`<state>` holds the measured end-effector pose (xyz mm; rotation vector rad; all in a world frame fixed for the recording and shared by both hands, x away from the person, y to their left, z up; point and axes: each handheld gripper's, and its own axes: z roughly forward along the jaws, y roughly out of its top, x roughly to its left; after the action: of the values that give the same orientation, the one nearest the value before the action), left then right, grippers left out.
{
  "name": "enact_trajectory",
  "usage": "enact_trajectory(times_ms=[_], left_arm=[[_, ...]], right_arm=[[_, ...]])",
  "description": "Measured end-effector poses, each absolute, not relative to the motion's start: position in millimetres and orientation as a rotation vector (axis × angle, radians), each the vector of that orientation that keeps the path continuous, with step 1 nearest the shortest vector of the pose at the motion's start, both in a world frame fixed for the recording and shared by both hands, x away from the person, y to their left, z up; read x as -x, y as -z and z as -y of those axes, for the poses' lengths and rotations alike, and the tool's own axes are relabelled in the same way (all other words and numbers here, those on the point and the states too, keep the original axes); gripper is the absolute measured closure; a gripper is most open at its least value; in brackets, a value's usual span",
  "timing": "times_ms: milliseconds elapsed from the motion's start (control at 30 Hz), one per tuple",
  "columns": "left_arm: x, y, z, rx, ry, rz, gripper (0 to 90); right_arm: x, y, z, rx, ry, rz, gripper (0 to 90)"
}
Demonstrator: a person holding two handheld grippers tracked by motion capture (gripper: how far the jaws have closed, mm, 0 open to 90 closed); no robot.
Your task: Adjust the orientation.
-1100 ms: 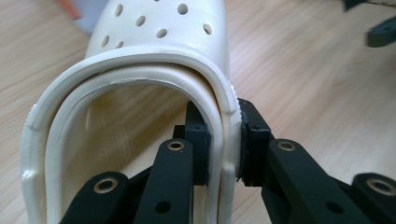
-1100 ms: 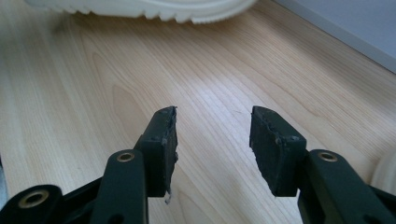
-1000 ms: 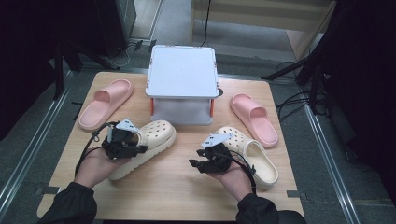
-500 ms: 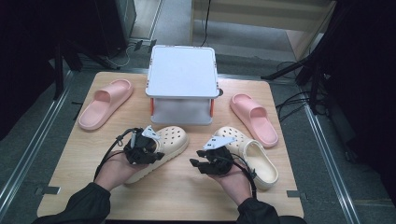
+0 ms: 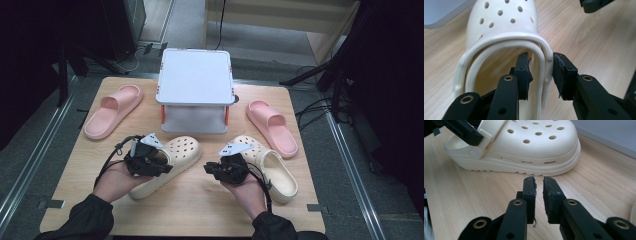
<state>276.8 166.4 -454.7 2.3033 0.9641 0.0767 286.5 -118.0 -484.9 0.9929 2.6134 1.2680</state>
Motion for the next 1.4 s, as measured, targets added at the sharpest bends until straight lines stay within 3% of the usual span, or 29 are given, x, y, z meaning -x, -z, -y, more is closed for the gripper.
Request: enact_trajectory(times_ms=[267,567,867,1400], left_arm=[[-273.1,440.2,-199.0,-2.275,-0.119,-1.008,77.6],[-286.5,455.5,-236.7,-2.235,-0.15,-1.147,88.8],[-299.1,488.8,-250.7,-2.227,-0.149,-1.285,89.3],[-282.8,498.0,-236.8,-2.217,-0.063,-1.246,89.3]], right_arm=[[-285.3,486.3,109.0,-0.953,-1.248,-2.633,85.3],[-289.4,492.8,85.1,-0.911,-1.25,-2.664,89.6],[-294.5,503.2,60.0,-0.882,-1.221,-2.736,89.9],[-308.3,509.6,46.6,-0.881,-1.162,-2.738,89.6]])
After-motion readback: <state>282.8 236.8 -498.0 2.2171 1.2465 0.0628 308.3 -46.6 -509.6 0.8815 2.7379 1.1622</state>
